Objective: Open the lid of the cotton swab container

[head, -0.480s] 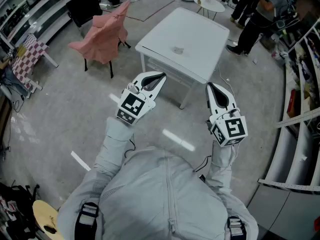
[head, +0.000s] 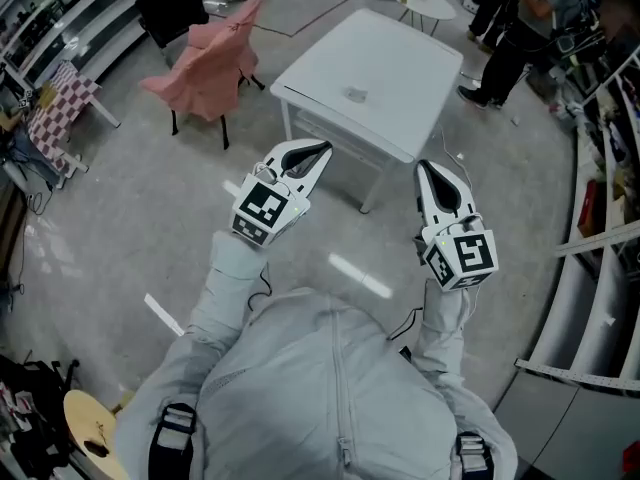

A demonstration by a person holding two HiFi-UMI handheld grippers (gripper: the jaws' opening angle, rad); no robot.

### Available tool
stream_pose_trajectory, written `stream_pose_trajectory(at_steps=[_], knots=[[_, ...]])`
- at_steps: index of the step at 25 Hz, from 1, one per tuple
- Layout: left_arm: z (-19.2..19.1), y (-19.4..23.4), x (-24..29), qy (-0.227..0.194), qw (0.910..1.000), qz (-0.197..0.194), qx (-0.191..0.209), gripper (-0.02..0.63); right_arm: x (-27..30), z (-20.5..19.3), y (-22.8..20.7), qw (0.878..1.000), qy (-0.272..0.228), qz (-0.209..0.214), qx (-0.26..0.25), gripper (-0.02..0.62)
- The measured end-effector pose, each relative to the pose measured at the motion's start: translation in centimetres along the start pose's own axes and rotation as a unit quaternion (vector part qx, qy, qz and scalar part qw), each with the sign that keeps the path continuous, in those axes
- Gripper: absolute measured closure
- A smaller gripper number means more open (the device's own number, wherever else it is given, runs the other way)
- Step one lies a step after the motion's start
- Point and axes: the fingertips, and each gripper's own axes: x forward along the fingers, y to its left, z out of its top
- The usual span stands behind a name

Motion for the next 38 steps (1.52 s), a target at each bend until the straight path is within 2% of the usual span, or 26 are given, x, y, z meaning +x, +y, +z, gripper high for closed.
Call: stream_pose_trajectory(at_steps=[5,10,15,20,25,38], knots=[[-0.3,-0.7,0.8,0.012,0.9998,0.017,0.0,0.583,-0.6,-0.7,-1.2,1.0,-0.001,0.016,0.01,0.561],[-0.8,-0.6,1.5,0.015,0.9992,0.034,-0.016,0.583,-0.8,-1.4,-2.3,1.0,0.001,0.025,0.017,0.561],[-1.0,-0.4,2.7,0.014,0.9992,0.034,-0.018,0.583,-0.3,-1.8,-3.5,1.0,-0.002,0.021,0.018,0.561],[-2.4,1.5,5.2,0.014,0.999,0.035,-0.024,0.583,1.9,-3.1,-5.4,1.0,0.004,0.018,0.013,0.561],[-4.2,5.8,9.0,0.009,0.9992,0.028,-0.027,0.583,6.7,-4.3,-7.8,1.0,0.008,0.012,0.009,0.561],[-6.8,21.7,22.0,0.005,0.9994,0.001,-0.034,0.583,23.8,-5.1,-16.8,0.999,0.026,-0.021,0.001,0.561]])
